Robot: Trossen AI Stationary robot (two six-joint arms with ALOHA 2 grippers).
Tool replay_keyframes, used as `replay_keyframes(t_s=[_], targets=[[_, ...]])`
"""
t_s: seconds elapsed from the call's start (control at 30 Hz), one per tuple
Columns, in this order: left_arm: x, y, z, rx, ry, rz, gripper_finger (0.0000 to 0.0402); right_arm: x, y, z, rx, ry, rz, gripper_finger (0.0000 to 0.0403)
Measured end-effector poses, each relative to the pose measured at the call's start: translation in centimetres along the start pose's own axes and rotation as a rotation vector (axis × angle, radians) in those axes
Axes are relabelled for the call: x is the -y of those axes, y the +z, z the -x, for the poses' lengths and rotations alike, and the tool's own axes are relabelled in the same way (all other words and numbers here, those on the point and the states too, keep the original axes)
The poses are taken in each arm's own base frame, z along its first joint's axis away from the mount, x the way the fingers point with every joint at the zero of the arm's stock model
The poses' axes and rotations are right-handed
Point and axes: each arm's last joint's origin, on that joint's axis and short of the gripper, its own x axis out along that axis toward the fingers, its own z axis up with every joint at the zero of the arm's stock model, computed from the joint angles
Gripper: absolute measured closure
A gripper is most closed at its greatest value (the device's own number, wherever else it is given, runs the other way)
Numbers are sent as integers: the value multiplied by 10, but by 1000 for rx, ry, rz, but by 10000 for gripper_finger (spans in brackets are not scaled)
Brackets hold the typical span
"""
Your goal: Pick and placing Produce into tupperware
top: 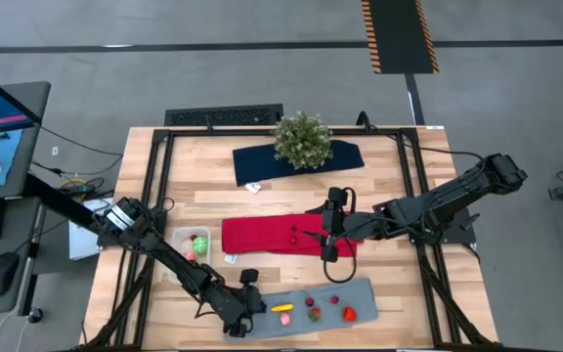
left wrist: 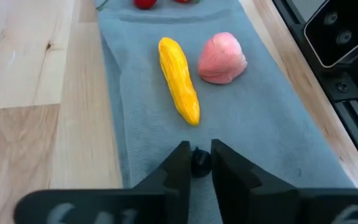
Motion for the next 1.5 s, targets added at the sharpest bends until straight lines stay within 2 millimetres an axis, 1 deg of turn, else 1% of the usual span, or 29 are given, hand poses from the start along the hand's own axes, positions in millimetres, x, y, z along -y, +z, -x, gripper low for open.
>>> replay_keyframes(t_s=[0.13, 0.37, 0.5, 0.77, 1.0, 1.17, 1.5], targets=[[0, 0, 0, 6, 8, 2, 382, 0, 0, 0, 0, 0, 0, 128], [0, 0, 0, 3, 7, -1, 385, 0, 0, 0, 0, 0, 0, 128], [-1, 1, 0, 0, 4, 12, 400, 0, 0, 0, 0, 0, 0, 128], [-3, 1, 0, -5, 19, 22, 401, 0, 0, 0, 0, 0, 0, 128], [-1, 1, 0, -13, -17, 18, 400, 0, 0, 0, 0, 0, 0, 128], [-1, 1, 0, -13, -28, -2, 382, 0, 0, 0, 0, 0, 0, 128], [-1, -2, 0, -38, -25, -25, 320, 0, 0, 0, 0, 0, 0, 128]])
